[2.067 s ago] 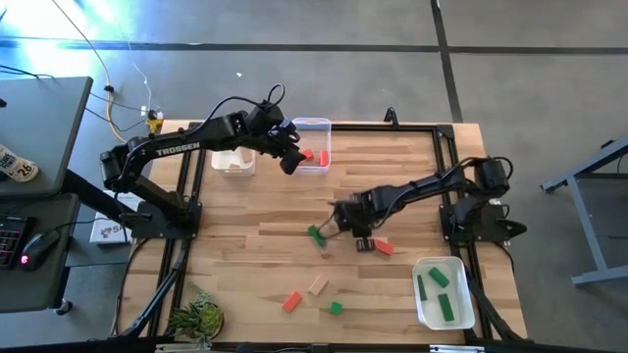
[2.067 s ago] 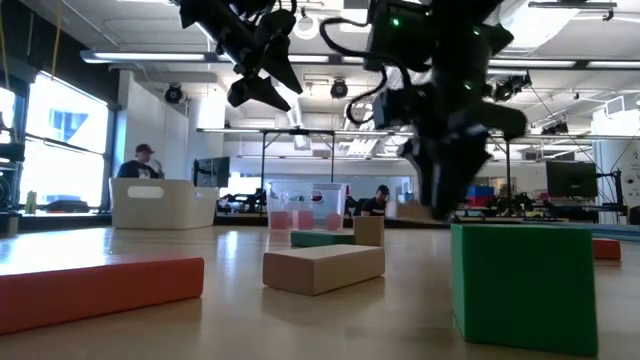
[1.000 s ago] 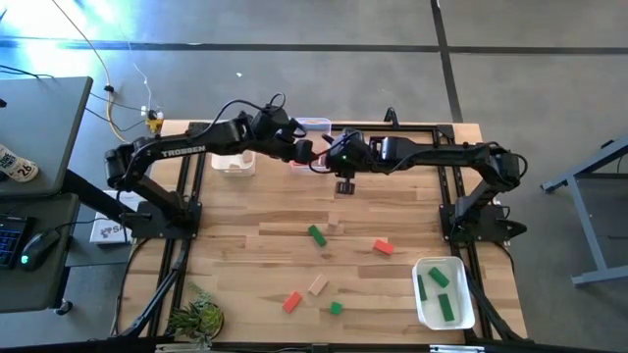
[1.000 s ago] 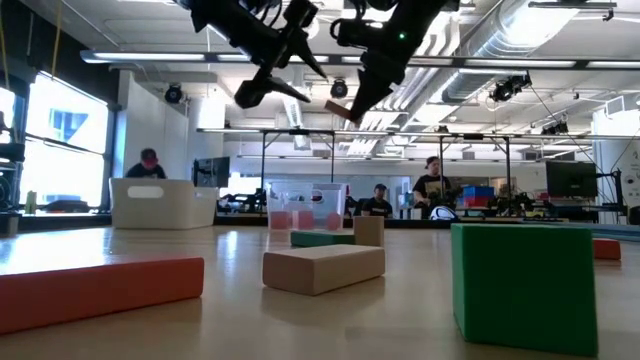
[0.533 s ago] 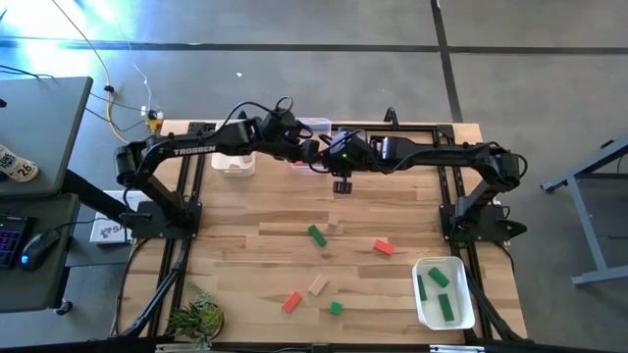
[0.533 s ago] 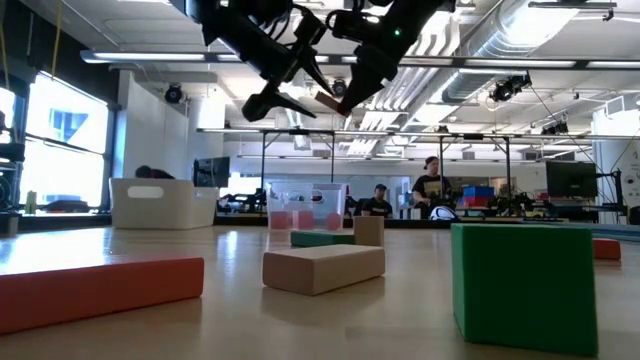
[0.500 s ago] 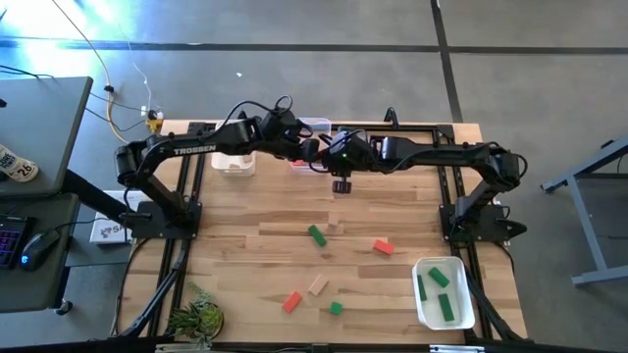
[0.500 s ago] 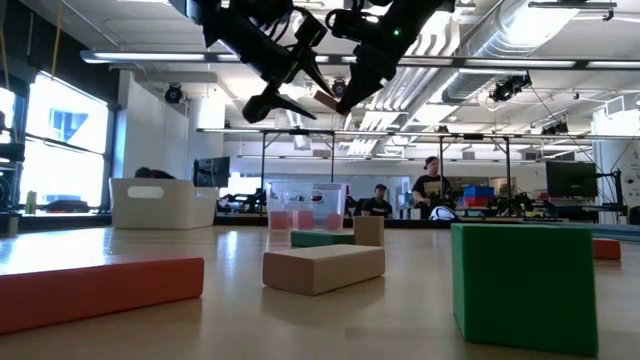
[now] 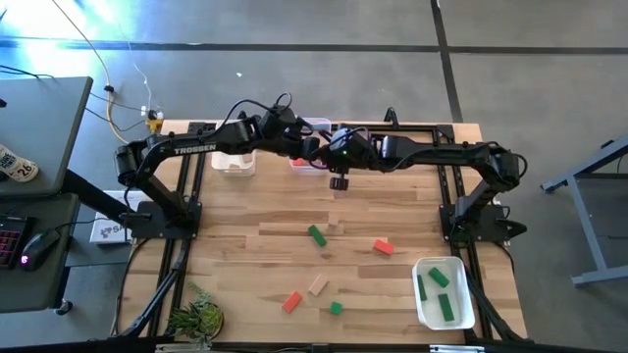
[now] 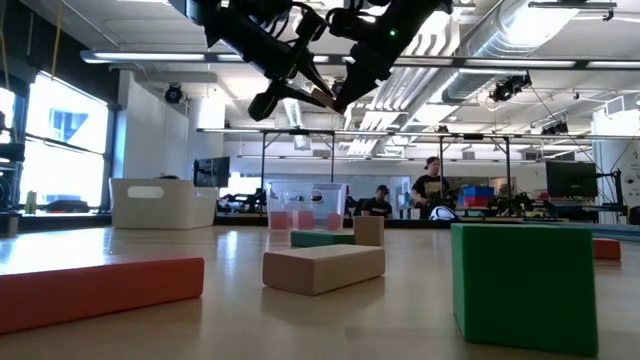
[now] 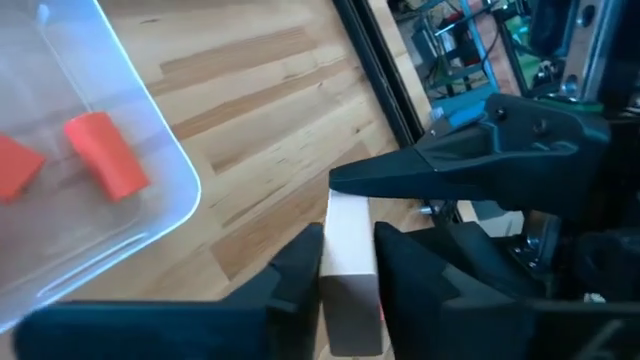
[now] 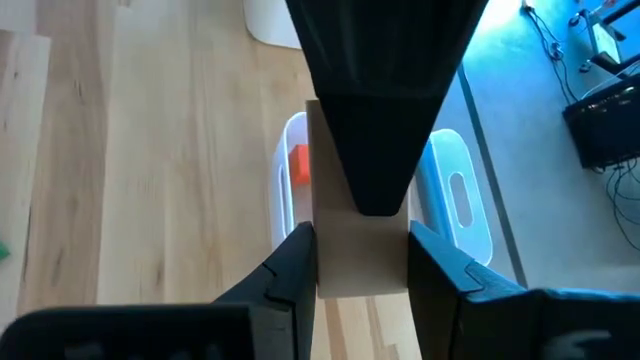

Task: Sort & place blocks by color
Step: Put the brown block into the top white bin

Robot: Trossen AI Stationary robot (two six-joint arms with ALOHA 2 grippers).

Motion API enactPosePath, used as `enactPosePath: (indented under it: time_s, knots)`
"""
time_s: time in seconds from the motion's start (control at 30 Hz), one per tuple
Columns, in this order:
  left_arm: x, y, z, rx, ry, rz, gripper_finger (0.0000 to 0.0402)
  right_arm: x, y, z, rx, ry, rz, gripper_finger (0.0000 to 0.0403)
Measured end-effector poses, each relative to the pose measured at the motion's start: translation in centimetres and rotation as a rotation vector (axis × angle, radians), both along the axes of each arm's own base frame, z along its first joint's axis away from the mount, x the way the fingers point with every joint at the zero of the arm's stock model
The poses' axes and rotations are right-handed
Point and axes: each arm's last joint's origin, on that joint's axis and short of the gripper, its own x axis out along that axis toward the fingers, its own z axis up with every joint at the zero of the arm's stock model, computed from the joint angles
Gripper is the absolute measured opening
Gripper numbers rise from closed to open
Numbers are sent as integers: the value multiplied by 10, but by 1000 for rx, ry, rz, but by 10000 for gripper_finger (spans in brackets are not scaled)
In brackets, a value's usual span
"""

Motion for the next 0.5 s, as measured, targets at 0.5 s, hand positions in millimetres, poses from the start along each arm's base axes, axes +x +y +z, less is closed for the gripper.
enactPosePath:
  time_s: [0.5]
  knots:
    - [-3,2,-2,87,51,-61,33,0,-4,1,22,-35,-55,200]
